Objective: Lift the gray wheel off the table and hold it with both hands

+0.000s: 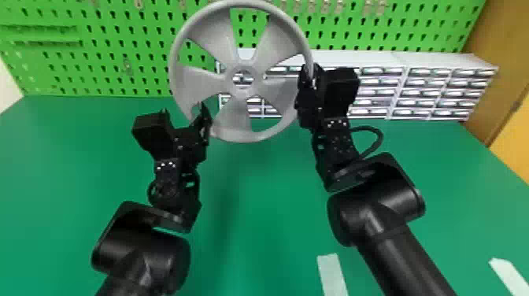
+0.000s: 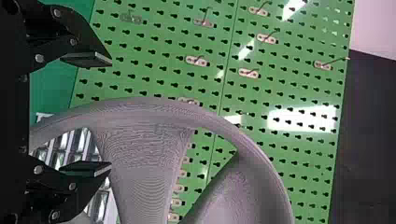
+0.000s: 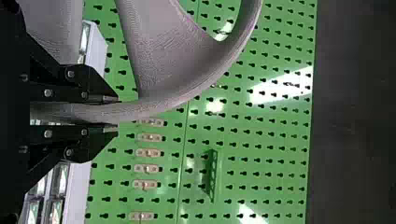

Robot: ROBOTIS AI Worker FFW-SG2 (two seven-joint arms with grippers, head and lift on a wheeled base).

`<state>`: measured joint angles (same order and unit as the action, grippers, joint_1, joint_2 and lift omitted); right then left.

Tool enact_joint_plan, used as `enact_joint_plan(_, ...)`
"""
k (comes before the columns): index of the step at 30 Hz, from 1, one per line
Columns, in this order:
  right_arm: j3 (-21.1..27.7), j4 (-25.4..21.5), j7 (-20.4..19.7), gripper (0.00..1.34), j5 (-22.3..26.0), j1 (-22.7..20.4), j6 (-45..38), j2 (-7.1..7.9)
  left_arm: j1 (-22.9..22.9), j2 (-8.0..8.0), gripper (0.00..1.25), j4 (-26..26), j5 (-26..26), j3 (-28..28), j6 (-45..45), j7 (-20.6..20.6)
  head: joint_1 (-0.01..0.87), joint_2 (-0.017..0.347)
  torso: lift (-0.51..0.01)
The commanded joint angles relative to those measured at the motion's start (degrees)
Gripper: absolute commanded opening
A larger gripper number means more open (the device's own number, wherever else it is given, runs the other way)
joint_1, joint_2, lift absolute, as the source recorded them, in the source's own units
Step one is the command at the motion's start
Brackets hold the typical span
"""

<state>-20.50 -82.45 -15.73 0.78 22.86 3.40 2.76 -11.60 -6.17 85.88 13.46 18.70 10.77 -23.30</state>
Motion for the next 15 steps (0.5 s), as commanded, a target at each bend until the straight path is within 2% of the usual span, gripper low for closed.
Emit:
enact_joint_plan(1, -0.1, -0.1, 0.0, 0.25, 0.2, -0.1, 0.6, 0.05, -0.7, 0.11, 0.78, -1.7, 1.4, 0.4, 1.0, -0.8, 0.711, 0.015, -0.098)
enact_joint_plan(5, -0.3, -0.1, 0.0, 0.25, 0.2, -0.1, 0.8, -0.04, -0.8, 0.46, 0.78, -2.5, 3.2, 0.2, 1.4, -1.2, 0.711, 0.015, -0.098)
enact_joint_plan(15, -0.4, -0.2, 0.0, 0.25, 0.3, -0.1, 1.1, 0.05, -1.3, 0.46, 0.78, -2.8, 3.3, 0.5, 1.4, -1.2, 0.711, 0.015, -0.098)
